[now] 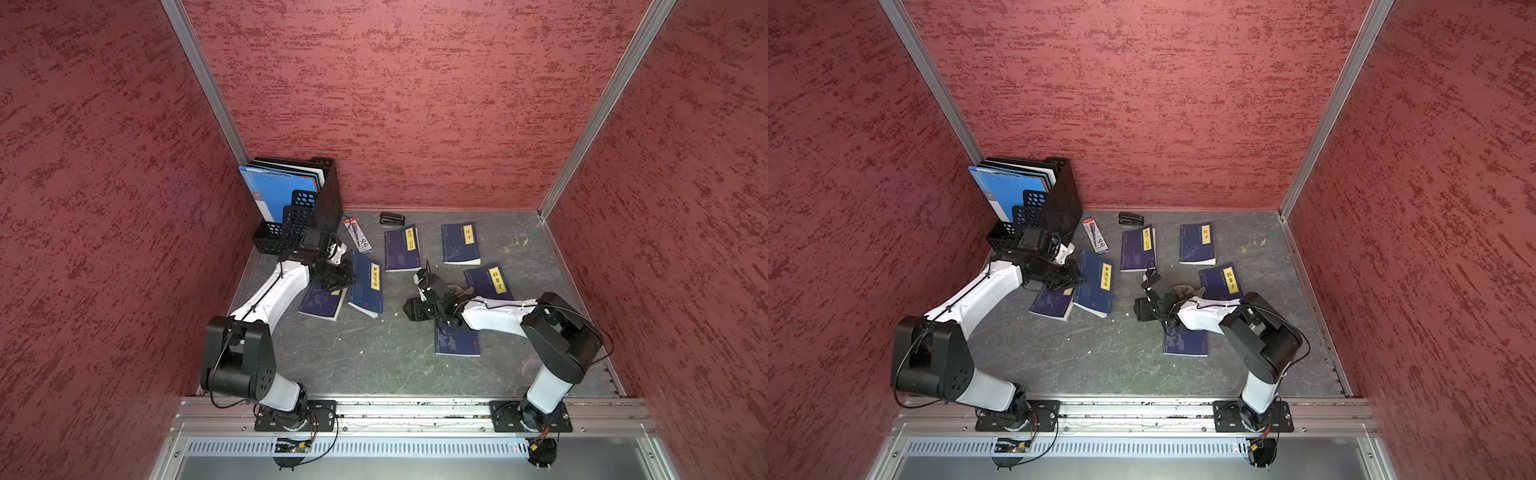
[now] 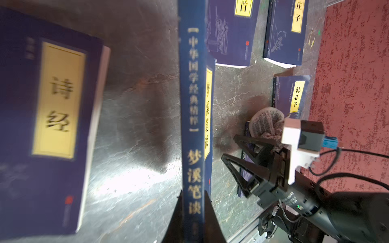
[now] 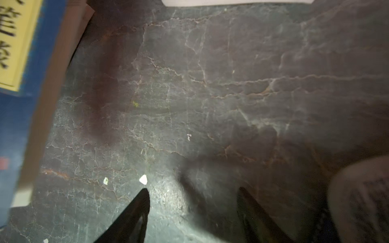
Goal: Wipe the cover of the book
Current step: Pick up the book from the center of the board, then place the book on the book.
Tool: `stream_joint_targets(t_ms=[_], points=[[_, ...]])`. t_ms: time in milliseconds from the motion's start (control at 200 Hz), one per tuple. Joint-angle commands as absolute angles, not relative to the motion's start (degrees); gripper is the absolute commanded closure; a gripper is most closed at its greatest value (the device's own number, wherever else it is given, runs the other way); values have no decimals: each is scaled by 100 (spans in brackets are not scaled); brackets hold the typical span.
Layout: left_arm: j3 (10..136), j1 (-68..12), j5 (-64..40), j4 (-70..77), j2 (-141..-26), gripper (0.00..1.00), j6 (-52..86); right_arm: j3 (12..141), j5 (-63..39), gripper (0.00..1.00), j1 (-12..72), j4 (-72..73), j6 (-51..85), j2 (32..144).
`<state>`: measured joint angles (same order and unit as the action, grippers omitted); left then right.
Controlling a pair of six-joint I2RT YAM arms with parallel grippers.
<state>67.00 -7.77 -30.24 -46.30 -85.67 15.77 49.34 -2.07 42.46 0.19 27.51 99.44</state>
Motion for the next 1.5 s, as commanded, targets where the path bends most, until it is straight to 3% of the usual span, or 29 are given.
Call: stream_joint_targets(t_ms=[0,306,1027,1323,1493], points=[[7184,-504,-3205,-5632,-8432,100,1074,5071,-330,32,4121,32,2463,9861],[7563,672,-3180,-6242,-8705,100,254,5565,-510,29,3966,-195,1959,9808],[8346,1011,-3037,-6350,-10542,100,-1078,5714,-1069,27,3709,-122,1546,9743],[8407,888,-2242,-6366,-11140,100,-1136,5577,-1203,27,3695,-1,1538,9682],[8546,804,-1773,-6393,-11306,94,-1151,5546,-1270,27,3691,37,1547,9703]])
